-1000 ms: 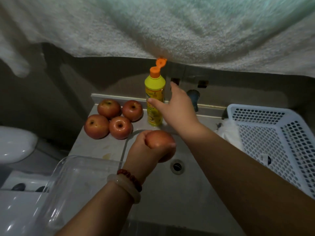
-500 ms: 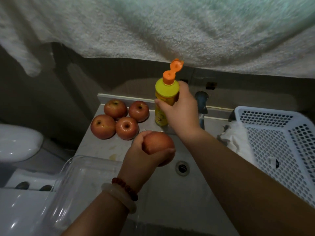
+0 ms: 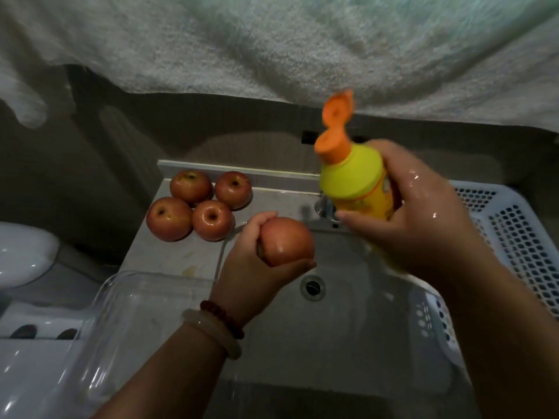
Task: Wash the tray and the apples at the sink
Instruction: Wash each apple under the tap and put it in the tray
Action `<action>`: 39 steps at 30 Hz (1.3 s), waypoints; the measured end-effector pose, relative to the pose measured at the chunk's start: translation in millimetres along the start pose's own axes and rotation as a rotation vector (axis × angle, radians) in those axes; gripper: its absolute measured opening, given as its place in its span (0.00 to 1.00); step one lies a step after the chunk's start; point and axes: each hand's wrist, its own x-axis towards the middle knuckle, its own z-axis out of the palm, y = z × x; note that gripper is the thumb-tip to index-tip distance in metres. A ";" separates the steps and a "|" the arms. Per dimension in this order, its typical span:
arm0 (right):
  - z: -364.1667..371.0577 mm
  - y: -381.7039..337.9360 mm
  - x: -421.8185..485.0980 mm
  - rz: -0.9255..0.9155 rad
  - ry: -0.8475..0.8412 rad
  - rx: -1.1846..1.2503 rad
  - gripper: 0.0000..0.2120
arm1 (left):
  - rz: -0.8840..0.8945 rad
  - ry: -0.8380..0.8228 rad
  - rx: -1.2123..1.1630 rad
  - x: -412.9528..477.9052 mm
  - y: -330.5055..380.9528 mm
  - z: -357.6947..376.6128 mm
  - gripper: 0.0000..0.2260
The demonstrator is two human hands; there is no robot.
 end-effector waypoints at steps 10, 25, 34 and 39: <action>23.2 44.3 -24.8 -0.152 -0.103 -0.533 0.35 | 0.099 -0.004 0.071 -3.9 -1.9 3.6 0.36; 29.2 35.2 -31.1 -0.220 0.095 -0.700 0.29 | 0.089 -0.013 0.121 -12.4 -5.4 1.5 0.37; 30.5 27.4 -34.6 -0.232 0.097 -0.695 0.27 | 0.070 -0.007 0.114 -16.8 -5.3 2.5 0.37; 30.4 26.6 -34.3 -0.237 0.083 -0.705 0.29 | 0.065 -0.011 0.122 -18.1 -5.5 1.9 0.36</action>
